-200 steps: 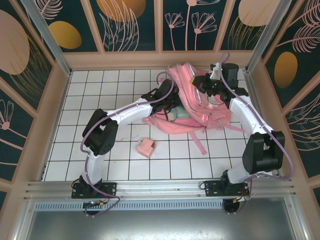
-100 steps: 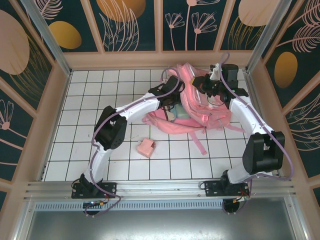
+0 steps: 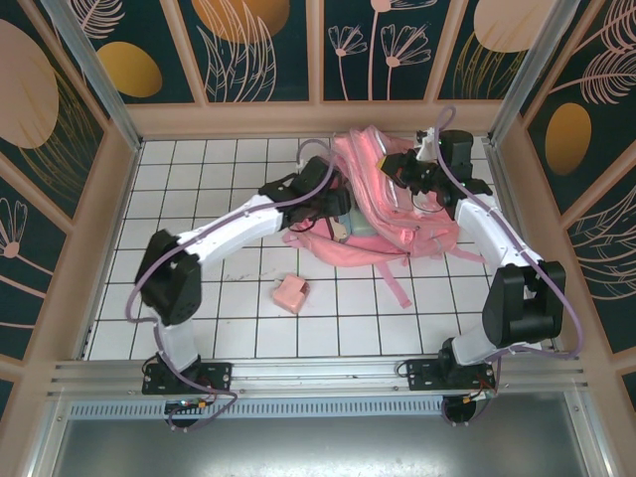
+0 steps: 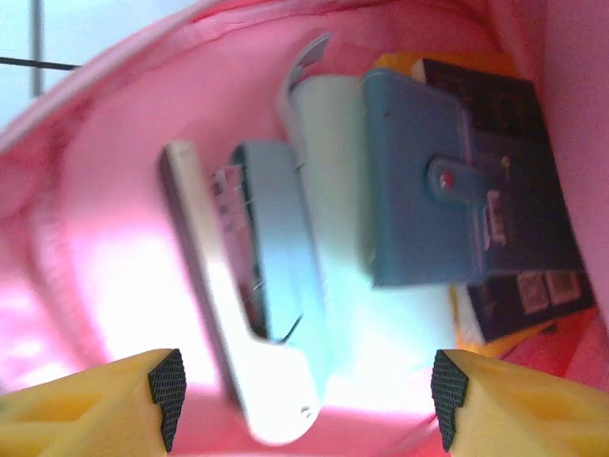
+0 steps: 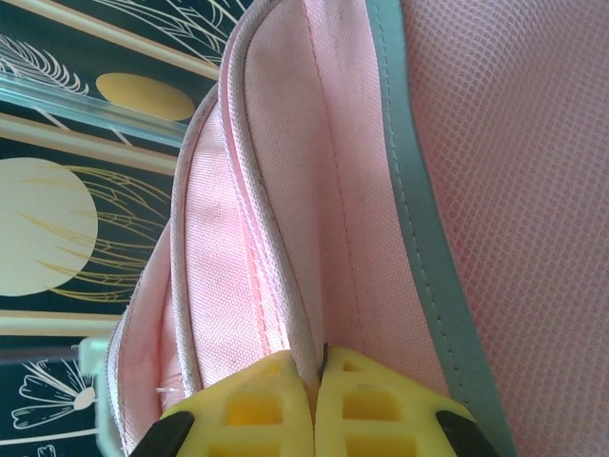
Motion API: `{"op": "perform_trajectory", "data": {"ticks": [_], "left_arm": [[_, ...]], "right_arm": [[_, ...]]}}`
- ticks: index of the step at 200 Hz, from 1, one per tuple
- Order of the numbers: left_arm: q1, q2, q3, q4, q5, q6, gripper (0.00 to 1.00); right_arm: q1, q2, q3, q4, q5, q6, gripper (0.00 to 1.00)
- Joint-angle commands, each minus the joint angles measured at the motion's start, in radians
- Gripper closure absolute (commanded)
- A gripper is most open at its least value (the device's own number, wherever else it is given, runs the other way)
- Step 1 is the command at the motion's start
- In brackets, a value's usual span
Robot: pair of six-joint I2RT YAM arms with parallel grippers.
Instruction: Pack the student bag
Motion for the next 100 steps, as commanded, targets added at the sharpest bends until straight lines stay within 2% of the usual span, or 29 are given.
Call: {"op": "perform_trajectory", "data": {"ticks": [1,38,67,100], "left_arm": [[0.008,-0.106,-0.125,-0.082,-0.036,0.071,0.29],[0.004,-0.252,-0.348,-0.095,0.047,0.129,0.27],[-0.022,-0.288,-0.445,-0.118,0.115,0.159,0.27],[-0.065,-0.305,-0.518,-0.131,0.125,0.205,0.24]], "right_arm": [[-0.008,-0.034,0.004,0.086,-0.046,-0.001,1.00],[-0.007,-0.017,0.009,0.093,-0.059,-0.010,1.00],[-0.005,-0.003,-0.001,0.118,-0.073,0.003,1.00],[0.000,0.007,0.003,0.124,-0.083,0.001,1.00]]}}
